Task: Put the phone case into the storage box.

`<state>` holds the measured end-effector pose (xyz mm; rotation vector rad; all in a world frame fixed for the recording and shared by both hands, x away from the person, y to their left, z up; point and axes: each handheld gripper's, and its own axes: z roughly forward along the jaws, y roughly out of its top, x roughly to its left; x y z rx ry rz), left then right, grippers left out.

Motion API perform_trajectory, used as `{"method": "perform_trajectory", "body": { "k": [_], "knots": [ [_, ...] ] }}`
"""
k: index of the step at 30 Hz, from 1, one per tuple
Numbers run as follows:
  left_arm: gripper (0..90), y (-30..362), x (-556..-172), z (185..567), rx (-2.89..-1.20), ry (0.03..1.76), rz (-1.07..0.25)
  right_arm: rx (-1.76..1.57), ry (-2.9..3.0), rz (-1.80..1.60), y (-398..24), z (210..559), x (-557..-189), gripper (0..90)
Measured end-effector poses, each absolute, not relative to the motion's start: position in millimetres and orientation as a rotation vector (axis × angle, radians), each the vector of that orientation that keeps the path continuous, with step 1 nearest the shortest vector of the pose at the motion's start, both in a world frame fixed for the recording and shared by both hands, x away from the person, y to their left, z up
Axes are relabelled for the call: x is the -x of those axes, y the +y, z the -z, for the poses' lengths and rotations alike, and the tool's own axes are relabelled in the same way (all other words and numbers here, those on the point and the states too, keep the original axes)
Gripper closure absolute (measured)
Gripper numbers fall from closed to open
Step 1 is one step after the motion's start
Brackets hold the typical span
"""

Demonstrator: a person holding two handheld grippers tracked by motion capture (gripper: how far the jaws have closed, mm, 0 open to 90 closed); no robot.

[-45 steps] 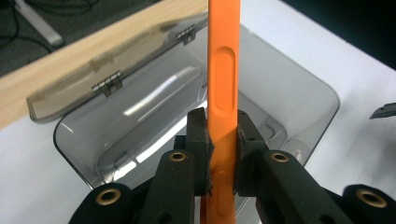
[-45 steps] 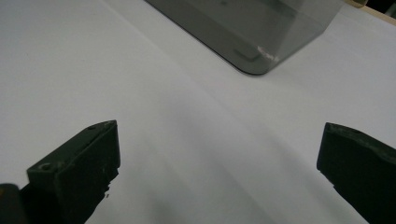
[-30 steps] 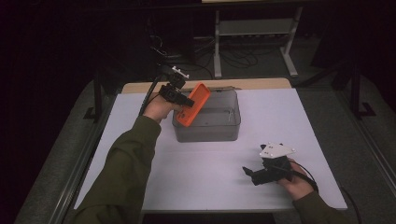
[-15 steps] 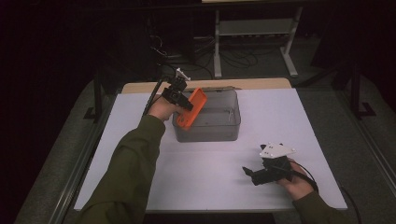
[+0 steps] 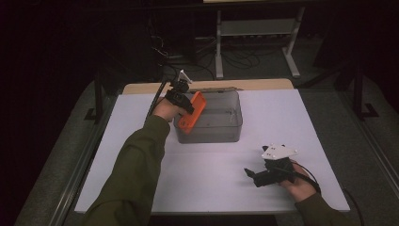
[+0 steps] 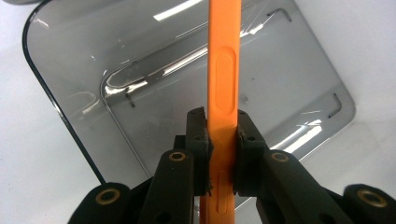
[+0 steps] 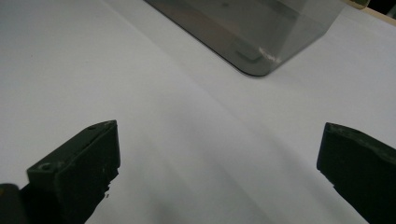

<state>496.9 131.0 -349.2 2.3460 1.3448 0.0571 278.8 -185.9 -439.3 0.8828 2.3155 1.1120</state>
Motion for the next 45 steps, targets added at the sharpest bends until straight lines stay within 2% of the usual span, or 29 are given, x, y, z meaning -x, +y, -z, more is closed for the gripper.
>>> {"method": "perform_trajectory", "body": {
  "k": [45],
  "knots": [
    [78.7,133.5,-504.4,364.6,-2.345,1.546,0.015,-0.882,2.320,-1.117,-186.1,438.8,-278.3,0.0]
  ]
}}
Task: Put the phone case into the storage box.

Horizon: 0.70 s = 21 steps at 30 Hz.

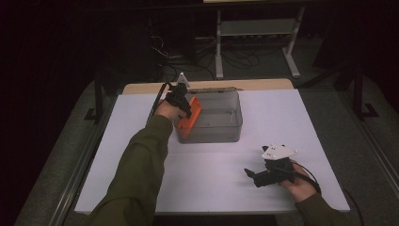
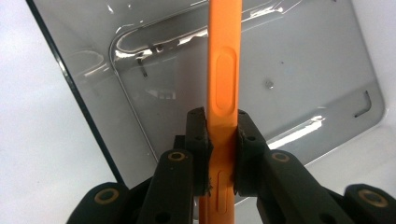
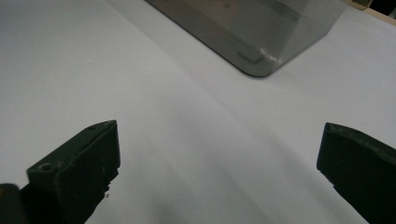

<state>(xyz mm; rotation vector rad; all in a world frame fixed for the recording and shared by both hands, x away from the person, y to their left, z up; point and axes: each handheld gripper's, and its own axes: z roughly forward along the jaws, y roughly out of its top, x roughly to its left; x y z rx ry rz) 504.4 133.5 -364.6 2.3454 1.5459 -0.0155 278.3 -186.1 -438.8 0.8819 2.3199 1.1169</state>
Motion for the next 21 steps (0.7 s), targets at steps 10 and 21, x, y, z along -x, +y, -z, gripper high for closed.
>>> {"method": "perform_trajectory", "body": {
  "k": [10,21],
  "knots": [
    [78.3,134.2,-505.1,366.8,-2.341,1.554,0.020,-0.881,2.321,-1.118,-186.3,438.7,-278.3,0.0],
    [77.3,134.8,-505.2,366.5,-2.337,1.550,0.021,-0.881,2.320,-1.117,-186.4,438.5,-278.1,0.0]
  ]
}}
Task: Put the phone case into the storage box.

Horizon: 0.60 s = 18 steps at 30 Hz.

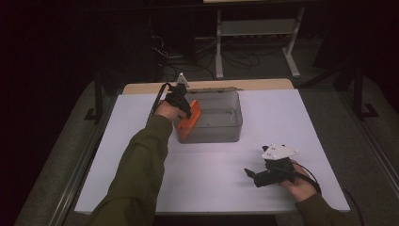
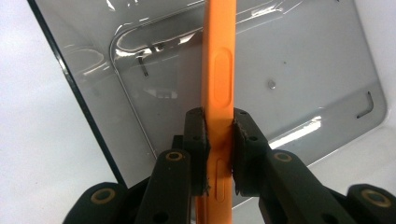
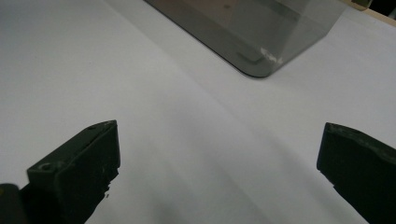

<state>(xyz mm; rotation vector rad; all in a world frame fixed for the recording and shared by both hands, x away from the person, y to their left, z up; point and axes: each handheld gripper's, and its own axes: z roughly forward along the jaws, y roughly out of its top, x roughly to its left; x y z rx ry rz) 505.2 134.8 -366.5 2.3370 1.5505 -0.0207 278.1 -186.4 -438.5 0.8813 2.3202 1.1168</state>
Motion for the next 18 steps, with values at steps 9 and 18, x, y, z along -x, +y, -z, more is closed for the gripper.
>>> {"method": "perform_trajectory", "body": {
  "k": [9,18],
  "knots": [
    [74.9,137.3,-505.8,361.8,-2.317,1.544,-0.006,-0.878,2.320,-1.118,-186.7,438.3,-278.2,0.0],
    [73.3,138.2,-510.9,357.3,-2.310,1.539,-0.052,-0.878,2.320,-1.118,-186.6,438.3,-278.2,0.0]
  ]
}}
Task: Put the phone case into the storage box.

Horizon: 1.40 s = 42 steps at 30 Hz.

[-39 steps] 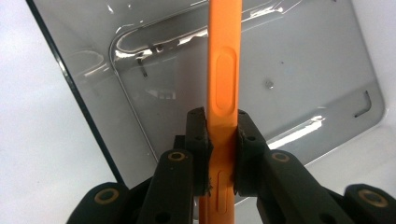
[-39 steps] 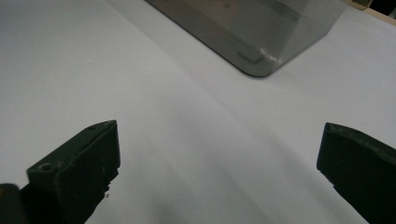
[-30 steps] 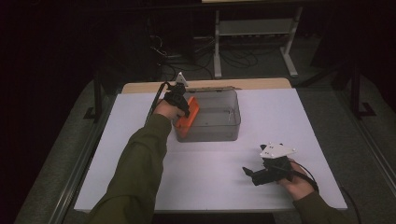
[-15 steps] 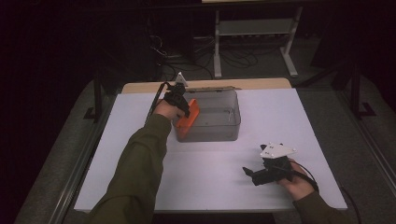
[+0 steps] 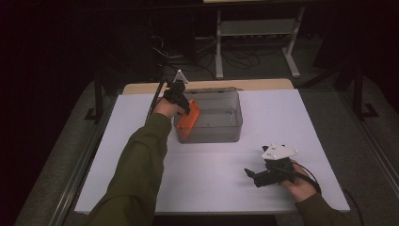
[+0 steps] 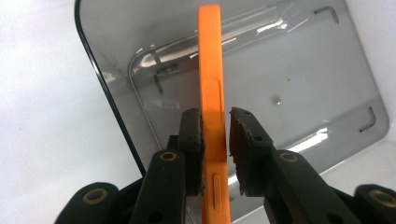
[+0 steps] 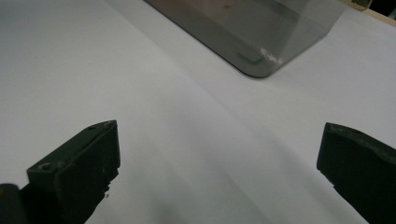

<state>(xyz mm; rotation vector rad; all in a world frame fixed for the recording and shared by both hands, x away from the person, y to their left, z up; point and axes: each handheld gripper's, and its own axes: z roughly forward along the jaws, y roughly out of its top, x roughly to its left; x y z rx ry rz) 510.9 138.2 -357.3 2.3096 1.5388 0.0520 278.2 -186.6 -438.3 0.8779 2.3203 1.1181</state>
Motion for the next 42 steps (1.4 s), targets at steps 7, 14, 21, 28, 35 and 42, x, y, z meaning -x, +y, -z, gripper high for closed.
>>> {"method": "perform_trajectory", "body": {
  "k": [7,14,21,28,35,42],
  "knots": [
    [73.6,131.8,-517.8,354.9,-2.311,1.528,-0.081,-0.880,2.321,-1.122,-187.0,438.3,-278.0,0.0],
    [74.3,129.1,-521.7,359.6,-2.319,1.537,-0.102,-0.879,2.319,-1.127,-187.3,438.1,-277.8,0.0],
    [77.4,132.9,-521.7,357.9,-2.312,1.554,-0.105,-0.879,2.320,-1.126,-187.3,438.2,-278.0,0.0],
    [77.3,136.8,-518.9,353.2,-2.306,1.569,-0.110,-0.878,2.322,-1.124,-186.9,438.4,-278.2,0.0],
    [76.3,140.1,-518.1,352.4,-2.307,1.584,-0.122,-0.879,2.321,-1.124,-187.4,438.2,-278.2,0.0],
    [73.6,137.5,-518.3,354.0,-2.313,1.576,-0.128,-0.879,2.322,-1.125,-187.3,438.1,-278.0,0.0]
  ]
}}
